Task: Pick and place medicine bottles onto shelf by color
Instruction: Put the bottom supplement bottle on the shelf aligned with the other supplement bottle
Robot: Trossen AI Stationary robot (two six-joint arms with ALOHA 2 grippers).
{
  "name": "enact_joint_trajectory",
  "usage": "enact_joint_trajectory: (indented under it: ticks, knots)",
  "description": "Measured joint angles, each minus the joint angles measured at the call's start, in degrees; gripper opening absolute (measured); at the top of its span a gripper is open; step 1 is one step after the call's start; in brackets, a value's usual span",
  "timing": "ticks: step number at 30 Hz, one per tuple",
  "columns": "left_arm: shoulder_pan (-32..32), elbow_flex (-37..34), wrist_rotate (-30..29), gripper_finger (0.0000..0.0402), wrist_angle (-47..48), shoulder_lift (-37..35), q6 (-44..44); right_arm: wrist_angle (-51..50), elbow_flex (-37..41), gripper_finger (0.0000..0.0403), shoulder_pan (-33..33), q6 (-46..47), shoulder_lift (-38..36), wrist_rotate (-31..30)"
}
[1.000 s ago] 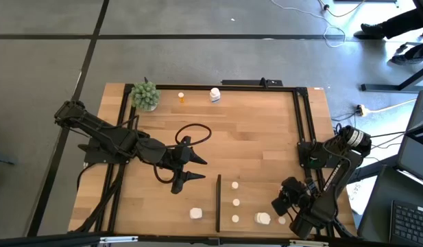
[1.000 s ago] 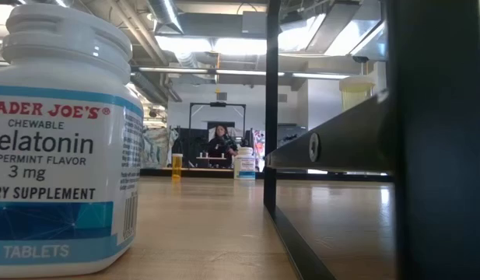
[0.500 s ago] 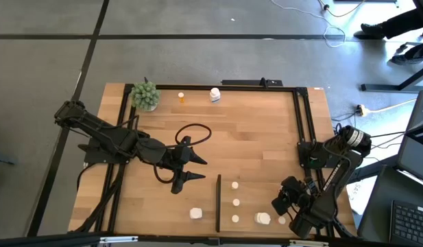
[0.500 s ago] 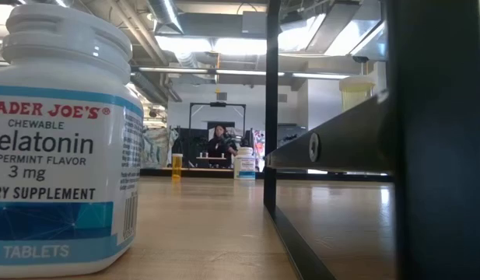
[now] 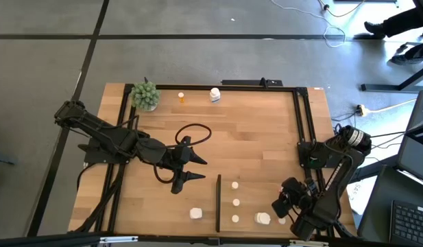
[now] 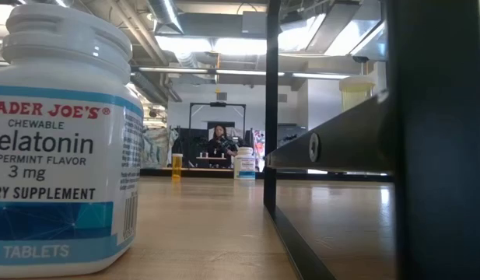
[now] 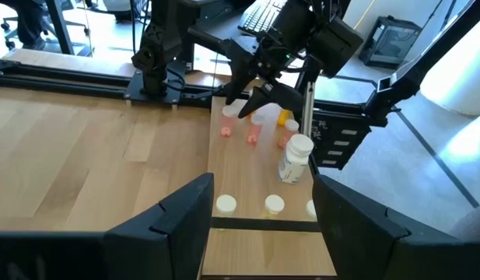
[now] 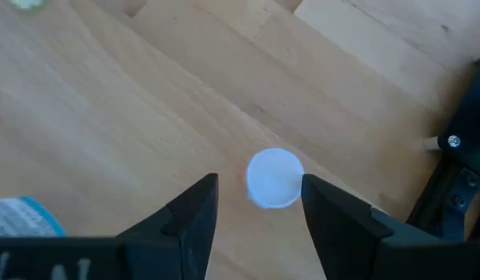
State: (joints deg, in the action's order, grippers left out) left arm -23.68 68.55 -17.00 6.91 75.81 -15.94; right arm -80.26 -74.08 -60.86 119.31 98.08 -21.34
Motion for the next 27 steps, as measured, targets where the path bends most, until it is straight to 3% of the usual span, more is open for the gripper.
enact_joint_trajectory:
  ticks: [16, 27]
  knots:
    - [0.0, 0.0, 0.0, 0.0214, 1.7, 0.0, 0.0, -9.8, -11.3, 0.0189, 0.0, -0.9, 0.0, -0.6]
    - [0.0, 0.0, 0.0, 0.0214, 1.6, 0.0, 0.0, -9.7, -21.6, 0.0188, 0.3, -12.8, 0.0, -13.1]
